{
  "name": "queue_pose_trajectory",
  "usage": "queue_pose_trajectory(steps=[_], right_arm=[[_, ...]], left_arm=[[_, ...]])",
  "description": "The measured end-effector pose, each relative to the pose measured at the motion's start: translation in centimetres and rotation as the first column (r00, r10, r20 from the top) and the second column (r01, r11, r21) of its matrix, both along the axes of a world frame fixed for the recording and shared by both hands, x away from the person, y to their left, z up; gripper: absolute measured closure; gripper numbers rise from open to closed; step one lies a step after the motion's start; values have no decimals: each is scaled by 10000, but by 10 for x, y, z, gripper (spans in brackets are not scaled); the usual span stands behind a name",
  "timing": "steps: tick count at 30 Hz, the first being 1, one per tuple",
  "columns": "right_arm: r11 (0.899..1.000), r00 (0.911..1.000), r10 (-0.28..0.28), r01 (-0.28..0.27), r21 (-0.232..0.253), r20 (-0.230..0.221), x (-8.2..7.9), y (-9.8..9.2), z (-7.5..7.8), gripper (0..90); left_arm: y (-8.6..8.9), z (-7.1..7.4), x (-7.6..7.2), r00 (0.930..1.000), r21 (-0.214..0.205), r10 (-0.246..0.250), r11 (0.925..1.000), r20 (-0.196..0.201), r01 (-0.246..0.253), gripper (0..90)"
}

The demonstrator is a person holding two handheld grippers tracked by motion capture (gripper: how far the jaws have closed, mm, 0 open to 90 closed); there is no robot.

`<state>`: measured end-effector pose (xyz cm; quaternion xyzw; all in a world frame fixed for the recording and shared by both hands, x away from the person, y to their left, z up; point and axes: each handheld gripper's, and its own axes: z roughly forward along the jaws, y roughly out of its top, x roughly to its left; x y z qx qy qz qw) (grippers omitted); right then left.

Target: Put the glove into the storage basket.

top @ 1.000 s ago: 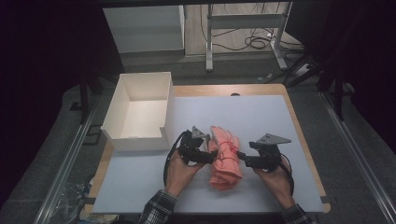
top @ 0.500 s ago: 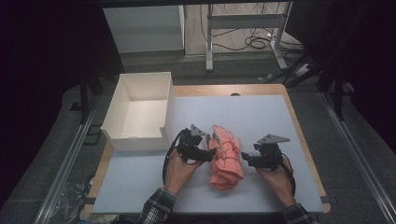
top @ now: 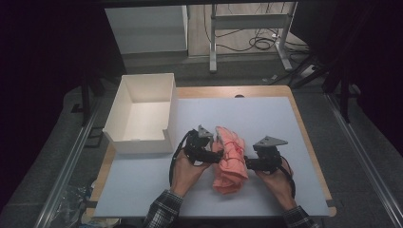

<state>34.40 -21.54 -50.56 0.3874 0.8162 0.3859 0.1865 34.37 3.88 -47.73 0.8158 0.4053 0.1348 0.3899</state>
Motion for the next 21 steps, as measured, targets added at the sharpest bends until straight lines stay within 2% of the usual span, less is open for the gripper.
queue_pose_trajectory(steps=[6,10,12,14,17,18,21], right_arm=[[10000,9984,37,-37,13,556,-9,4,11,317],[9998,9960,185,-182,-41,869,-17,6,20,317],[9996,9950,267,-261,-80,958,-21,7,22,317],[9993,9951,365,-365,-10,916,-23,9,21,317],[9990,9966,437,-429,-123,704,-23,13,14,317],[9987,9971,438,-422,-273,627,-22,14,10,317],[9990,9982,391,-380,-250,456,-20,14,4,317]], left_arm=[[2,11,-9,9993,-121,-89,9999,354,94,141],[8,15,-22,9988,-120,-122,9998,467,128,142],[11,11,-27,9992,-20,-43,10000,393,44,141],[15,1,-31,9996,114,119,9999,256,-122,141],[18,-13,-28,9997,119,188,9998,-158,-186,138],[17,-17,-26,9997,214,210,9996,-155,-206,133],[18,-19,-20,9994,372,321,9988,-136,-316,131]])
